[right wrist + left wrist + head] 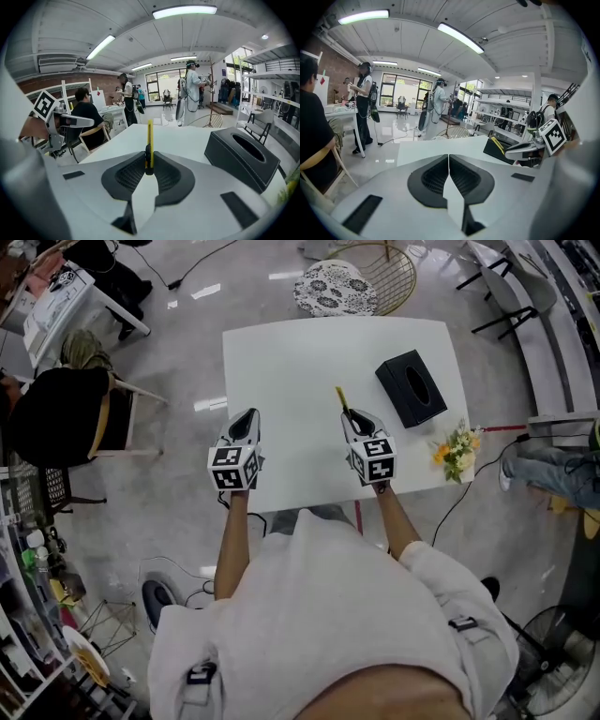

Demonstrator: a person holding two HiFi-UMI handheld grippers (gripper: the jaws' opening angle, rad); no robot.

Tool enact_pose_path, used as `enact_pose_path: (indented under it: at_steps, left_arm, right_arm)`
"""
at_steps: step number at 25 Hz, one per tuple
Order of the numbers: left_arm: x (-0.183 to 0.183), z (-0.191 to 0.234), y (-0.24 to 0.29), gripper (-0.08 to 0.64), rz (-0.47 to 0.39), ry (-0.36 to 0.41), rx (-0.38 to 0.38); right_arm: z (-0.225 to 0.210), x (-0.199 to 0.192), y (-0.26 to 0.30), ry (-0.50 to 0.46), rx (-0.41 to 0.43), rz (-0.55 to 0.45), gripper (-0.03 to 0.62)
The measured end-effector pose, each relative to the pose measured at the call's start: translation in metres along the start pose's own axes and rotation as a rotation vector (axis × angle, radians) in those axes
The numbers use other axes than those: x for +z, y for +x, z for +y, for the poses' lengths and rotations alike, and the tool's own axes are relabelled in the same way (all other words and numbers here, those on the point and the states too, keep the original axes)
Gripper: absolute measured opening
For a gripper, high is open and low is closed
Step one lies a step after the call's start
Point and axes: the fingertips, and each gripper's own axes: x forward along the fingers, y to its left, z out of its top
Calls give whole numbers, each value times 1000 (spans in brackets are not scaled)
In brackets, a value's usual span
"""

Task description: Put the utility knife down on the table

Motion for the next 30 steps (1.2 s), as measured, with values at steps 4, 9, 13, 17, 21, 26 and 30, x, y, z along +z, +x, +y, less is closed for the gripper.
enact_pose_path:
  at_steps: [4, 9, 13, 17, 21, 26, 30]
  left_arm:
    - [-22, 1, -3, 23, 42, 3, -18]
    - [-49, -3, -4, 23, 87, -13, -32]
    - [-66, -8, -6, 23, 115, -24, -43]
    - [-82, -9, -8, 23, 141, -39, -47]
    - [-98, -9, -10, 23, 165, -56, -45]
    - [-109, -10, -13, 23, 184, -74, -39]
    - [-110, -10, -12, 23, 185, -82, -36]
  right_arm:
    - [7, -28, -6, 17, -8, 50, 72]
    - [9, -59, -13, 35, -16, 105, 72]
    - [11, -79, -19, 43, -18, 143, 72]
    - [13, -95, -23, 51, -18, 175, 72]
    - [17, -109, -22, 64, -13, 205, 72]
    - [21, -113, -13, 63, 3, 218, 72]
    - [19, -102, 0, 55, 12, 209, 72]
